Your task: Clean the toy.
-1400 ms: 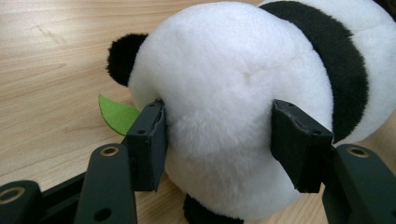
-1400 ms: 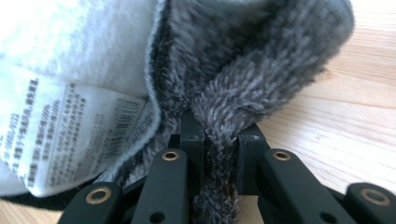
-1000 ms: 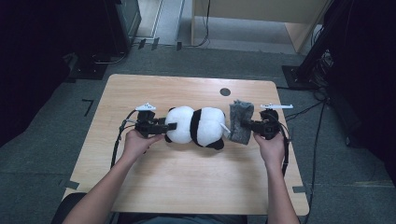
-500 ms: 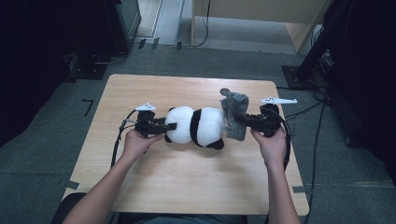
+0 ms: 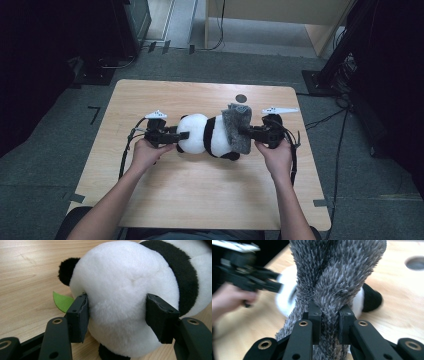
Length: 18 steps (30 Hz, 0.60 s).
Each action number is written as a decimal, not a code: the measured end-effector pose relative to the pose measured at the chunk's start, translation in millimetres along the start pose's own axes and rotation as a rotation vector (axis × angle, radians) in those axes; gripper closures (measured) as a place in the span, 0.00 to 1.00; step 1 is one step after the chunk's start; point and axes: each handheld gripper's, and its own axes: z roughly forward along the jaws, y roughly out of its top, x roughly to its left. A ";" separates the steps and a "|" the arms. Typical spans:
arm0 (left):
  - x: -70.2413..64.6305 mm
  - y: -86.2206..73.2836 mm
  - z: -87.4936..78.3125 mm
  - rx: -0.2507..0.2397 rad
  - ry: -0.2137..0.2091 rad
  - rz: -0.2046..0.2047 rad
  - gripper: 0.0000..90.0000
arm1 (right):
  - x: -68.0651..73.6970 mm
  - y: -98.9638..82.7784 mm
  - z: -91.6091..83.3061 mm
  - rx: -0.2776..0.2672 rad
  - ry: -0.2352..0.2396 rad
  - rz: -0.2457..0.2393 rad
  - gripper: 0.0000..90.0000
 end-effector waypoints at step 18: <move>5.3 -1.0 6.7 -0.035 -0.034 -0.037 0.35 | -29.1 -25.3 30.9 0.049 -0.105 0.061 0.88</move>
